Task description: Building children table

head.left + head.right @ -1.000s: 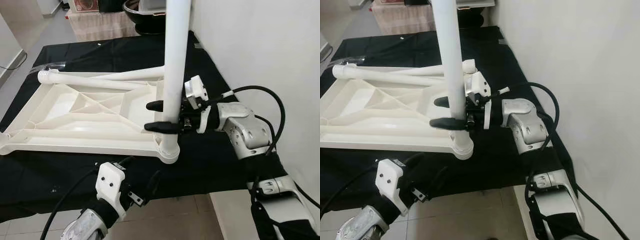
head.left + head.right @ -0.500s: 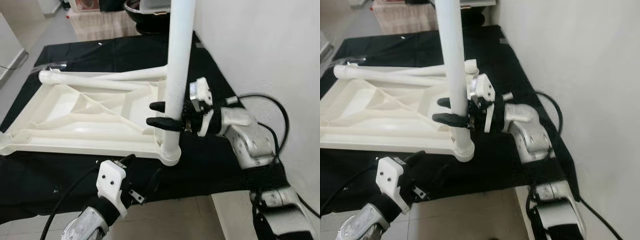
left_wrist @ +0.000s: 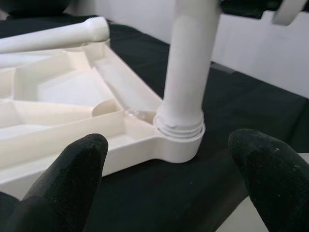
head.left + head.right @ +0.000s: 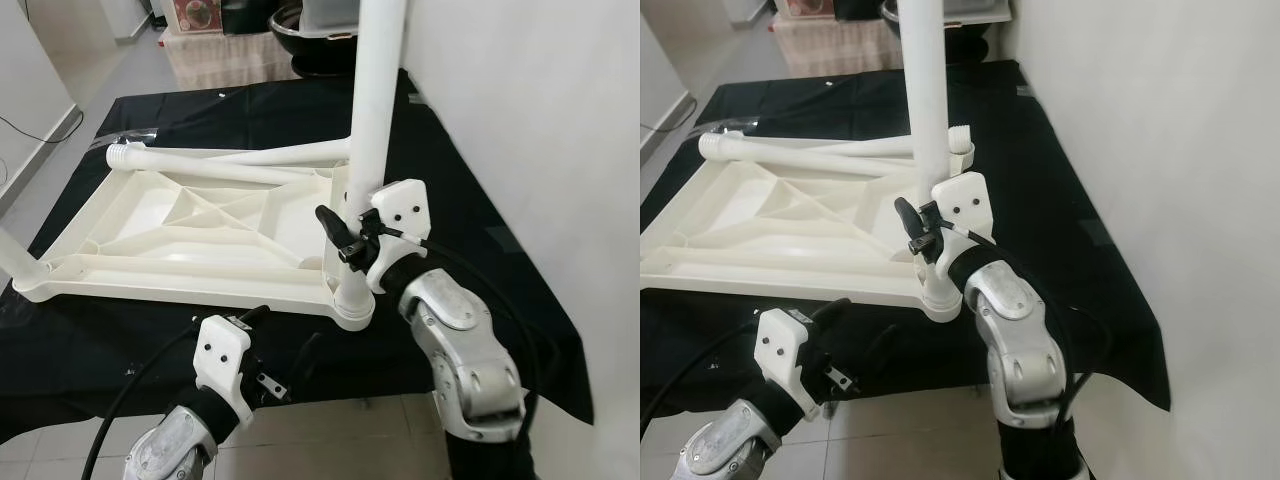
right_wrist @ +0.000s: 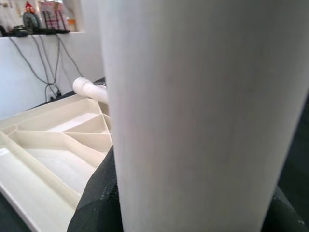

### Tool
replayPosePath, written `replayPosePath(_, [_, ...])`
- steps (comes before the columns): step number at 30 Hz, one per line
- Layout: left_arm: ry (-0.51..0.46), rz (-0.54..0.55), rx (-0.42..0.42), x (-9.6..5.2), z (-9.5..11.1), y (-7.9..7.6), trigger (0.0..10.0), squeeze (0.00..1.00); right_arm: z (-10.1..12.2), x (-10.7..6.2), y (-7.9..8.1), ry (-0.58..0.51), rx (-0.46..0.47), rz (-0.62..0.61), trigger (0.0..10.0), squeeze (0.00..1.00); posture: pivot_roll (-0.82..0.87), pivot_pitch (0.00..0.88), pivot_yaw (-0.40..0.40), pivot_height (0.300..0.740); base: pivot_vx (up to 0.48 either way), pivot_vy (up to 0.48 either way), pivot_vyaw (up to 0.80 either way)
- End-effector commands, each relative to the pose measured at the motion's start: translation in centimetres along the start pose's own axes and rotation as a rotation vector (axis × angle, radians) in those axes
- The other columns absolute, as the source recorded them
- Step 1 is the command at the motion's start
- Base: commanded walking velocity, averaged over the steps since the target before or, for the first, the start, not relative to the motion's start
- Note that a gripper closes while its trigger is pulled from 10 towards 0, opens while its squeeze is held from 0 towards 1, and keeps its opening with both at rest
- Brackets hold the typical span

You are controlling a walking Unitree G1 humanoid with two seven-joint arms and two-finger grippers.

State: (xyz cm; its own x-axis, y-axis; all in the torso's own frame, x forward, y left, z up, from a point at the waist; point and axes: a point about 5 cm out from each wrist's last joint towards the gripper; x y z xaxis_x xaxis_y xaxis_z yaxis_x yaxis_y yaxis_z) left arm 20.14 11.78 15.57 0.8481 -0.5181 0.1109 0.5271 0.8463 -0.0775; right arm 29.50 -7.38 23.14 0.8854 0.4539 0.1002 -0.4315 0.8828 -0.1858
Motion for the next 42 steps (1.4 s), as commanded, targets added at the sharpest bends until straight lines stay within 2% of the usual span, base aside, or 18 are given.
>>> replayPosePath(1, [0.025, 0.009, 0.004, -0.2, -0.5, 0.3, 10.0, 0.0, -3.1, 0.2, -0.6, 0.167, 0.034, -0.071, 0.0, 0.0, 0.0, 0.164, 0.024, 0.74, 0.0, 0.0, 0.0])
replayPosePath(3, [0.023, 0.013, 0.005, -0.2, -0.5, 0.3, 10.0, 0.0, -3.0, 0.2, -0.5, 0.167, 0.035, -0.07, 0.0, 0.0, 0.0, 0.164, 0.024, 0.74, 0.0, 0.0, 0.0])
replayPosePath(4, [0.021, 0.014, 0.005, -0.1, -0.5, 0.3, 10.0, 0.0, -2.8, 0.2, -0.4, 0.173, 0.034, -0.077, 4.2, 0.0, 0.0, 0.166, 0.021, 0.74, 0.0, 0.0, 0.0])
replayPosePath(5, [0.021, 0.015, 0.005, -0.1, -0.5, 0.3, 10.0, 0.0, -2.5, 0.2, -0.5, 0.166, 0.034, -0.074, 10.0, 0.0, 0.0, 0.166, 0.021, 0.74, 0.0, 0.0, 0.0])
replayPosePath(7, [0.02, 0.015, 0.005, -0.1, -0.5, 0.3, 10.0, 0.0, -2.3, 0.2, -0.6, 0.156, 0.036, -0.071, 10.0, 0.0, 0.0, 0.168, 0.022, 0.74, 0.0, 0.0, 0.0])
replayPosePath(8, [0.019, 0.014, 0.004, -0.1, -0.4, 0.3, 10.0, 0.0, -2.1, 0.4, -0.9, 0.143, 0.039, -0.051, 10.0, 0.77, 0.0, 0.169, 0.021, 0.74, 0.0, 0.0, 0.0])
replayPosePath(9, [0.019, 0.012, 0.003, -0.1, -0.4, 0.2, 10.0, 0.0, -1.5, 0.8, -1.1, 0.106, 0.051, 0.002, 10.0, 1.0, 0.01, 0.171, 0.019, 0.74, 0.0, 0.0, 0.0])
replayPosePath(10, [0.019, 0.012, 0.003, -0.1, -0.4, 0.2, 10.0, 0.0, -1.5, 0.8, -1.1, 0.106, 0.051, 0.002, 10.0, 1.0, 0.01, 0.171, 0.019, 0.74, 0.0, 0.0, 0.0])
replayPosePath(15, [0.016, 0.007, -0.003, -0.1, -0.4, 0.0, 10.0, 0.0, 0.7, 1.8, -1.7, -0.05, 0.031, 0.295, 10.0, 1.0, 0.01, 0.179, 0.012, 0.74, 0.0, 0.0, 0.0])
replayPosePath(16, [0.016, 0.007, -0.003, -0.1, -0.4, 0.0, 10.0, 0.0, 0.7, 1.8, -1.7, -0.05, 0.031, 0.295, 10.0, 1.0, 0.01, 0.179, 0.012, 0.74, 0.0, 0.0, 0.0])
replayPosePath(18, [0.014, 0.008, -0.005, -0.2, -0.4, -0.1, 10.0, 0.0, 1.3, 1.7, -1.7, -0.09, -0.008, 0.497, 10.0, 0.97, 0.02, 0.185, 0.005, 0.74, 0.0, 0.0, 0.0])
replayPosePath(19, [0.014, 0.008, -0.005, -0.2, -0.4, -0.1, 10.0, 0.0, 1.3, 1.7, -1.7, -0.09, -0.008, 0.497, 10.0, 0.97, 0.02, 0.185, 0.005, 0.74, 0.0, 0.0, 0.0])
replayPosePath(20, [0.013, 0.01, -0.006, -0.3, -0.3, -0.3, 10.0, 0.0, 1.6, 1.3, -1.6, -0.108, -0.058, 0.666, 10.0, 0.0, 0.02, 0.189, 0.003, 0.74, 0.0, 0.0, 0.0])
replayPosePath(30, [0.016, 0.011, -0.008, -0.7, -0.3, -0.7, 10.0, 0.0, 2.0, 2.2, -2.9, -0.131, -0.072, 0.856, 10.0, 0.0, 0.04, 0.198, -0.003, 0.74, 0.0, 0.0, 0.0])
replayPosePath(31, [0.018, 0.011, -0.009, -0.8, -0.3, -0.7, 10.0, 0.0, 2.2, 2.2, -3.0, -0.141, -0.072, 0.878, 9.5, 0.0, 0.05, 0.198, -0.002, 0.74, 0.0, 0.0, 0.0])
replayPosePath(32, [0.02, 0.011, -0.01, -0.8, -0.3, -0.8, 10.0, 0.0, 2.4, 2.3, -3.1, -0.15, -0.078, 0.913, 2.4, 0.0, 0.05, 0.198, 0.0, 0.74, 0.0, 0.0, 0.0])
replayPosePath(33, [0.022, 0.011, -0.01, -0.9, -0.3, -0.8, 10.0, 0.0, 2.5, 2.3, -3.2, -0.155, -0.083, 0.94, 0.0, 0.0, 0.05, 0.198, 0.0, 0.74, 0.0, 0.0, 0.0])
replayPosePath(42, [0.03, 0.005, -0.014, -1.0, -0.5, -1.0, 10.0, 0.0, 2.0, 1.6, -3.7, -0.139, -0.084, 1.056, 0.0, 0.0, 0.04, 0.187, 0.005, 0.74, 0.0, 0.0, 0.0])
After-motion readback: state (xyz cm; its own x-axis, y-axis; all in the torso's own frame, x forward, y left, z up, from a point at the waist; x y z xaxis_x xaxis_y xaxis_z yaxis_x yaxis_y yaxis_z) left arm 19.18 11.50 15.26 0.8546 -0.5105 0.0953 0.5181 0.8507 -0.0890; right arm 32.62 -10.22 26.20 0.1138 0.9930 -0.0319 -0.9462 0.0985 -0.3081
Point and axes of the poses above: a point about 5 cm out from each wrist's last joint towards the gripper, its own x axis pointing out of the wrist towards the gripper, its own z axis along the axis of the wrist's last joint, y = z × x, and after that the axes turned 4 degrees about -x, right-handed
